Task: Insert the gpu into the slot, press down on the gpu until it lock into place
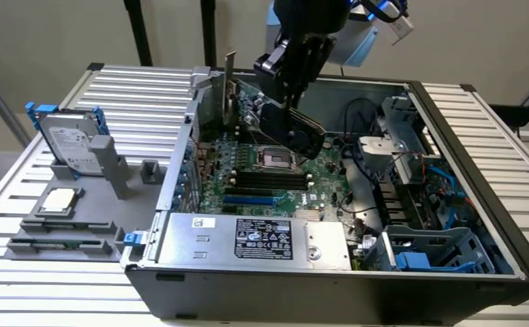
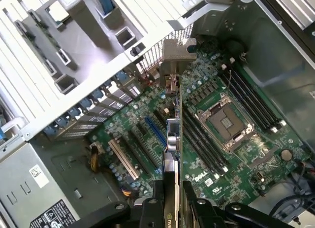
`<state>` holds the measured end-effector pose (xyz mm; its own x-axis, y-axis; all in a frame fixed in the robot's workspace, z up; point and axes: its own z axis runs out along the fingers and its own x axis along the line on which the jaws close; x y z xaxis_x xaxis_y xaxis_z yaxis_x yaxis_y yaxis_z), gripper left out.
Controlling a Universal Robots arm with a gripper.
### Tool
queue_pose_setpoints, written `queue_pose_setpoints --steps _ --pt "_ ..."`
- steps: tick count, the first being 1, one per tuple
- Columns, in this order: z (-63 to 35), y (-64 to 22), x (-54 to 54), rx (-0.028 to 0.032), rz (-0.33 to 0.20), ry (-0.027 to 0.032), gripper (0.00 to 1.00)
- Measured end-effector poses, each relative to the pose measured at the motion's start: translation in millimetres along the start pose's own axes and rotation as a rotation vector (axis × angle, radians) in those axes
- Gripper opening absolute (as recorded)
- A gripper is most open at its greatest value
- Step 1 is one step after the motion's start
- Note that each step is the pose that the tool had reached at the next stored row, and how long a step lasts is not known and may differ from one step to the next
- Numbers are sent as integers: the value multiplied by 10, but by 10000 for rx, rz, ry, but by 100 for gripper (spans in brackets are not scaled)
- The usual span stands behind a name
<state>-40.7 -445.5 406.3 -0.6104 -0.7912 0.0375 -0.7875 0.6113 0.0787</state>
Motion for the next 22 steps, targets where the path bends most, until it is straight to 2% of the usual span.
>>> queue_pose_setpoints --steps 6,13,18,22 --pt "0 0 0 -34 -917 -15 26" --pt "-1 0 0 -90 -1956 -59 26" --pt "0 0 0 -157 -2645 -137 26" --pt "1 0 0 -218 -3182 -220 26"
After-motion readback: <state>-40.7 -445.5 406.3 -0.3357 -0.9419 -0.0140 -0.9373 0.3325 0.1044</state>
